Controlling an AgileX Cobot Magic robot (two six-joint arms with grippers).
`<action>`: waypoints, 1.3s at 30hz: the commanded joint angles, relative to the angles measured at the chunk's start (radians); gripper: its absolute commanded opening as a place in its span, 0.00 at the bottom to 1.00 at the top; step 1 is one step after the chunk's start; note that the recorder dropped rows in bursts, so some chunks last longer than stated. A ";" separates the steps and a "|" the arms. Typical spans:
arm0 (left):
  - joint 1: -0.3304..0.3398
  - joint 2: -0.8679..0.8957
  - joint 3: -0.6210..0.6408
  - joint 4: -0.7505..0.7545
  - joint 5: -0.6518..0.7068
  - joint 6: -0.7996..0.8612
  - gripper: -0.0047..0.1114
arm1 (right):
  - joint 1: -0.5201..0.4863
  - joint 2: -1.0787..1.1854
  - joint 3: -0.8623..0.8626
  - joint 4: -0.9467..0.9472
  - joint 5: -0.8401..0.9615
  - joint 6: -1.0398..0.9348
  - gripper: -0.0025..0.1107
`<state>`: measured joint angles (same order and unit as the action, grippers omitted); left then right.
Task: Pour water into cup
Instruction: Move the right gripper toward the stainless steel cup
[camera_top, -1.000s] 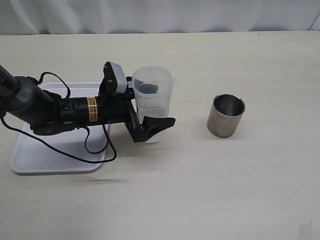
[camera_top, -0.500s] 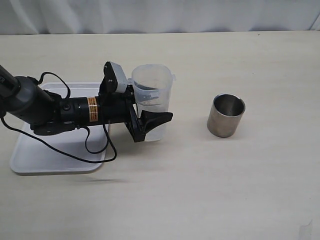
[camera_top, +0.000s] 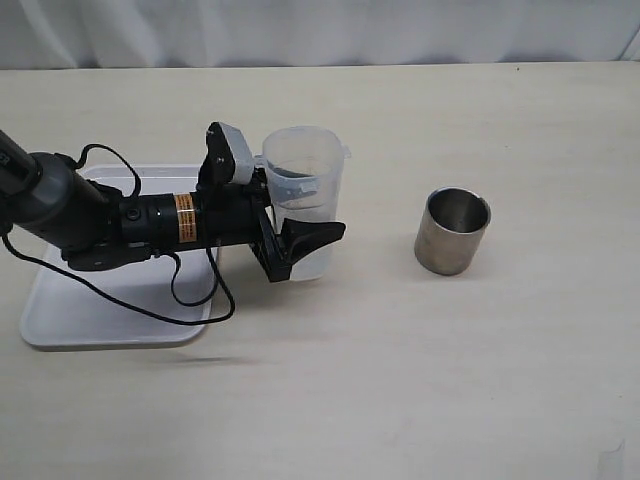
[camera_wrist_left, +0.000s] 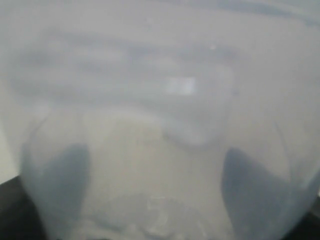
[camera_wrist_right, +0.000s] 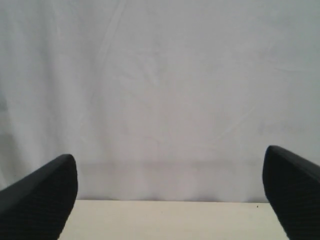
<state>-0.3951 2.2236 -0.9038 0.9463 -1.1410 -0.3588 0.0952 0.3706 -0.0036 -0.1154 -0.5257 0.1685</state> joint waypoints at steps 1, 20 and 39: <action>-0.001 0.001 -0.008 -0.015 0.006 -0.001 0.04 | 0.000 0.195 0.004 -0.058 -0.124 0.001 0.85; -0.001 0.001 -0.008 -0.014 0.006 -0.001 0.04 | 0.000 1.153 -0.201 -0.376 -0.442 -0.041 0.85; -0.001 0.001 -0.008 -0.016 0.006 -0.001 0.04 | 0.000 1.446 -0.321 -0.393 -0.523 -0.057 0.85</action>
<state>-0.3951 2.2236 -0.9038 0.9417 -1.1393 -0.3588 0.0952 1.8086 -0.3218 -0.5063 -1.0373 0.1267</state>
